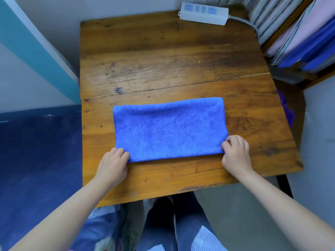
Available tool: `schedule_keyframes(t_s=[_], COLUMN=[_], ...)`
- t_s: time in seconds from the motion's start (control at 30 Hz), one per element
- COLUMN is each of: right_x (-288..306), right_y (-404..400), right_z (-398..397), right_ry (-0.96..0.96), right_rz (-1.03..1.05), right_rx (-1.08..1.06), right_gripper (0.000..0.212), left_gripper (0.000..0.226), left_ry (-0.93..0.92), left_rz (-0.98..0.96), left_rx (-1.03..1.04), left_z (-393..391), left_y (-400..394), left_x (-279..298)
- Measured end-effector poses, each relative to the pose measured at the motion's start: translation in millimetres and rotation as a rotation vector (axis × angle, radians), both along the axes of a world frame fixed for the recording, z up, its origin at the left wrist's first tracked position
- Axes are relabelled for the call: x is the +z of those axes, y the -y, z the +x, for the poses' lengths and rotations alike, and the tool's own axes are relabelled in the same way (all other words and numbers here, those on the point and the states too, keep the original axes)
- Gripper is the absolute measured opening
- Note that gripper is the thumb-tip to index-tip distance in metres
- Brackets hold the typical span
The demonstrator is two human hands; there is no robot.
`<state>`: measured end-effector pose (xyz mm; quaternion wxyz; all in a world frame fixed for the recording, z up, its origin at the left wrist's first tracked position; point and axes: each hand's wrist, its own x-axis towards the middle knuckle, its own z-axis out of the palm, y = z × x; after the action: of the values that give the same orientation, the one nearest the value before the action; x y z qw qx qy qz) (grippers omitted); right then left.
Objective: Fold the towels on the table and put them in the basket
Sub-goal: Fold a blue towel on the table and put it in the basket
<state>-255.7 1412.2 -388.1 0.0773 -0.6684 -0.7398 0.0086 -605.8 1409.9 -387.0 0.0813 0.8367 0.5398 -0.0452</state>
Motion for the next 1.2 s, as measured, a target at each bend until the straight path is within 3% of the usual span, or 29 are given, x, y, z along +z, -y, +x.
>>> schedule_keyframes(t_s=[0.03, 0.1, 0.2, 0.37, 0.53, 0.67, 0.77, 0.93, 1.03, 1.2], right_x=[3, 9, 14, 4, -19, -20, -22, -16, -14, -4], right_y=[-8, -31, -73, -110, -120, -134, -139, -134, -134, -107], right_z=[-10, -42, -96, -126, -110, -87, -56, -14, -9, -15], right_ry=[-0.057, -0.155, -0.147, 0.043, 0.118, 0.152, 0.096, -0.082, -0.096, -0.178], right_rz=[0.043, 0.092, 0.053, -0.245, -0.239, -0.224, -0.211, -0.362, -0.399, -0.285], right_rx=[0.012, 0.072, 0.169, 0.283, 0.327, 0.214, 0.128, -0.149, -0.244, -0.31], right_gripper=[0.02, 0.027, 0.037, 0.048, 0.051, 0.051, 0.054, 0.081, 0.073, 0.073], left_gripper=[0.01, 0.032, 0.045, 0.046, 0.052, 0.079, 0.089, 0.074, 0.062, 0.067], left_ry=[0.056, 0.179, 0.252, 0.042, -0.068, 0.057, 0.087, 0.106, 0.076, 0.009], left_rz=[0.034, 0.111, 0.139, -0.041, -0.077, -0.179, -0.14, -0.175, -0.209, -0.177], left_rx=[0.049, 0.126, 0.18, 0.238, 0.252, 0.457, 0.552, 0.706, 0.689, 0.61], left_z=[7, 30, 71, 87, 63, 47, 36, 27, 29, 24], left_y=[-6, -30, -71, -96, -100, -108, -108, -107, -110, -98], left_x=[2, 5, 12, -1, -21, -21, -20, -19, -18, -8])
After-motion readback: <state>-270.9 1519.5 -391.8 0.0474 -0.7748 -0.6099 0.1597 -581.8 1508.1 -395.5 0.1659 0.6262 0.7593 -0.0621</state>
